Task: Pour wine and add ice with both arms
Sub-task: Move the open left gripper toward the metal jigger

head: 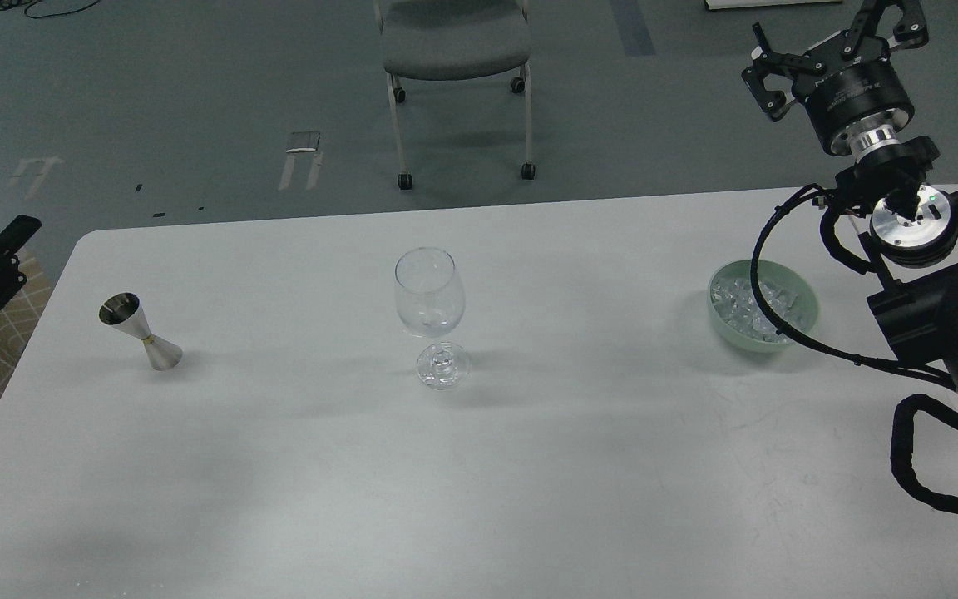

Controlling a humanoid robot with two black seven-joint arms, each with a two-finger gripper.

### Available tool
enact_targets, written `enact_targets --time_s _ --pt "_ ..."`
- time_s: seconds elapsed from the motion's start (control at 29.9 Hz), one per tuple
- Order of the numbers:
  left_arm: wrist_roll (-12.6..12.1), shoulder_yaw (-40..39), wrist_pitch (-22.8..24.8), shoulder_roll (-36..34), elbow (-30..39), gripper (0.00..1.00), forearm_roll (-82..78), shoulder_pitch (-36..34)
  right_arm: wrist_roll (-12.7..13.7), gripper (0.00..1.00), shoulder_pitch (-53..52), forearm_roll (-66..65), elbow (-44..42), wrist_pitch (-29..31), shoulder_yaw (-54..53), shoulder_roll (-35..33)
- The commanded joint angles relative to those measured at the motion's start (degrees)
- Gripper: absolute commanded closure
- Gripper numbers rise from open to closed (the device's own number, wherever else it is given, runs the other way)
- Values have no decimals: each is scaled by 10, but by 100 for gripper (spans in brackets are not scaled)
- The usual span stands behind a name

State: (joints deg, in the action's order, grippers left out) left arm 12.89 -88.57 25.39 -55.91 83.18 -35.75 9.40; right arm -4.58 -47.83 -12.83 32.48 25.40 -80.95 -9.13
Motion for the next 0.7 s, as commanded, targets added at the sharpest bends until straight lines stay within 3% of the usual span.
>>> enact_targets --time_s 0.0,0.17,0.33,0.47,0.67 --pt "6 -34 0 2 60 15 -147 42 0 0 5 1 1 0 -1 -5" --pt "13 -45 1 4 88 14 -258 64 0 0 6 1 7 0 -2 -17" --pt "14 -47 1 30 88 9 -263 64 0 0 12 1 12 0 -2 -22" --pt "1 -57 4 72 82 4 -101 76 0 0 16 1 14 0 -2 -23" --pt "-15 -52 3 80 51 3 137 123 1 0 20 1 26 -3 -2 -23"
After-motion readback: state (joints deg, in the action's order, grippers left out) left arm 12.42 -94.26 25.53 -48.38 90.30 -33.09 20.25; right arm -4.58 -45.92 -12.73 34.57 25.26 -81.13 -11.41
